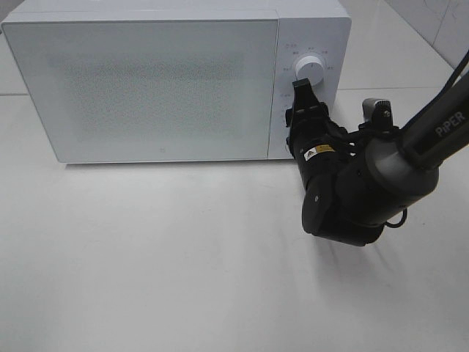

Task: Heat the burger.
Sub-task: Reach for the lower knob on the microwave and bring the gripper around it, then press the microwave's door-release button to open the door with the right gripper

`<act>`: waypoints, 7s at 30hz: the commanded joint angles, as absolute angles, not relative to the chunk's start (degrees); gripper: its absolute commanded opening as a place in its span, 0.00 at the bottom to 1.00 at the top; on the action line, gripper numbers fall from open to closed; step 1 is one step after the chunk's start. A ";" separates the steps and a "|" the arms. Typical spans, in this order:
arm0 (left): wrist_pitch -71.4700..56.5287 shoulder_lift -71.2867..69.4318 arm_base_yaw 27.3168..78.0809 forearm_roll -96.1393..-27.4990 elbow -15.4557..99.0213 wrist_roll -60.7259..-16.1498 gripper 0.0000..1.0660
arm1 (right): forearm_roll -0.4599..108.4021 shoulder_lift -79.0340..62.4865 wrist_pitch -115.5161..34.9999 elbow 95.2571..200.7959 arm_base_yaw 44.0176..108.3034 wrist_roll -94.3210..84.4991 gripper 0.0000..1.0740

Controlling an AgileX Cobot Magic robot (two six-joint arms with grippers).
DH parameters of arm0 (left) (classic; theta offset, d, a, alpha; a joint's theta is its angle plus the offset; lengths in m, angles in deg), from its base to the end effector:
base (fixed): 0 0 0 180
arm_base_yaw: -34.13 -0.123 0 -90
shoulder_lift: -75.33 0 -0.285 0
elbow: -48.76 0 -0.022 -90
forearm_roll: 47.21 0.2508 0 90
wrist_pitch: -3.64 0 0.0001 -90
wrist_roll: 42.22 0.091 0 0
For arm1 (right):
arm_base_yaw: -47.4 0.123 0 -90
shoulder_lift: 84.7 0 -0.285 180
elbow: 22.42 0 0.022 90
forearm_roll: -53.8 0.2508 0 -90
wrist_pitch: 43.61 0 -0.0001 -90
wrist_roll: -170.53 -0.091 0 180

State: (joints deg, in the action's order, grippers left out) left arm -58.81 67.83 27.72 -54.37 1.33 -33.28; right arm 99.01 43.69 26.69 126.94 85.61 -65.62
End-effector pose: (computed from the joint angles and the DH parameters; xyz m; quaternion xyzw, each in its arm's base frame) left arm -0.0084 -0.0111 0.2809 0.0229 0.8524 0.0075 0.5223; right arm 0.3162 0.1716 0.1129 0.4457 0.5832 0.3751 0.5662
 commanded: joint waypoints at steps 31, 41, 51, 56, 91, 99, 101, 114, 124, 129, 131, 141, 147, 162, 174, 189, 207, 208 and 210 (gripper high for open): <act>-57.83 69.26 27.72 -54.54 1.27 -33.57 0.92 | 92.36 43.06 36.55 128.60 86.24 -88.88 0.11; -57.83 69.26 27.72 -54.54 1.27 -33.57 0.92 | 100.90 43.06 36.60 128.60 86.24 -88.30 0.25; -57.83 69.26 27.72 -54.54 1.27 -33.57 0.92 | 104.45 43.06 36.66 128.60 86.13 -87.85 0.45; -57.83 69.26 27.72 -54.54 1.27 -33.57 0.92 | 105.54 43.06 36.66 128.60 86.07 -85.67 0.59; -57.83 69.26 27.72 -54.54 1.27 -33.57 0.92 | 84.11 18.31 -14.45 116.00 84.58 -20.70 0.70; -57.83 69.26 27.72 -54.54 1.27 -33.57 0.92 | 81.64 8.97 -38.45 116.00 79.43 -2.48 0.70; -57.83 69.26 27.72 -54.54 1.27 -33.57 0.92 | 80.16 6.57 -44.76 116.06 78.34 -0.41 0.70; -57.83 69.26 27.72 -54.54 1.27 -33.57 0.92 | 68.07 -11.31 -79.19 121.21 77.42 -1.56 0.70; -57.83 69.26 27.72 -54.54 1.27 -33.57 0.92 | 66.98 -25.98 -91.11 124.19 77.42 -3.74 0.70; -57.83 69.26 27.72 -54.54 1.27 -33.57 0.92 | 63.14 -34.63 -96.67 124.19 77.19 -6.14 0.70; -57.83 69.26 27.72 -54.54 1.27 -33.57 0.92 | 62.68 -37.67 -98.73 124.19 75.42 -6.94 0.70; -57.83 69.26 27.72 -54.54 1.27 -33.57 0.92 | 59.59 -53.82 -101.54 123.10 62.12 -9.47 0.70; -57.83 69.26 27.72 -54.54 1.27 -33.57 0.92 | 55.46 -63.68 -100.79 119.38 56.28 -11.70 0.70; -57.83 69.26 27.72 -54.54 1.27 -33.57 0.92 | 54.20 -77.89 -98.90 109.98 54.73 -11.87 0.70; -57.83 68.92 27.72 -54.54 1.27 -33.57 0.92 | 53.80 -78.75 -100.68 108.84 54.73 -11.18 0.70; -57.83 68.92 27.72 -54.54 1.27 -33.57 0.92 | 54.31 -75.42 -95.81 110.38 54.73 -11.64 0.70; -57.83 68.92 27.72 -54.54 1.27 -33.57 0.92 | 54.26 -55.03 -62.92 105.28 54.73 -11.64 0.70; -57.83 68.92 27.72 -54.54 1.27 -33.57 0.92 | 54.31 -53.59 -61.20 105.00 54.73 -11.64 0.70; -57.83 68.92 27.72 -54.54 1.27 -33.57 0.92 | 54.31 -50.67 -58.11 104.65 54.73 -11.64 0.70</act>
State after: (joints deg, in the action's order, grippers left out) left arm -58.81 67.83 27.72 -54.37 1.33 -33.28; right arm 54.31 -52.33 -61.60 105.11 54.96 -11.64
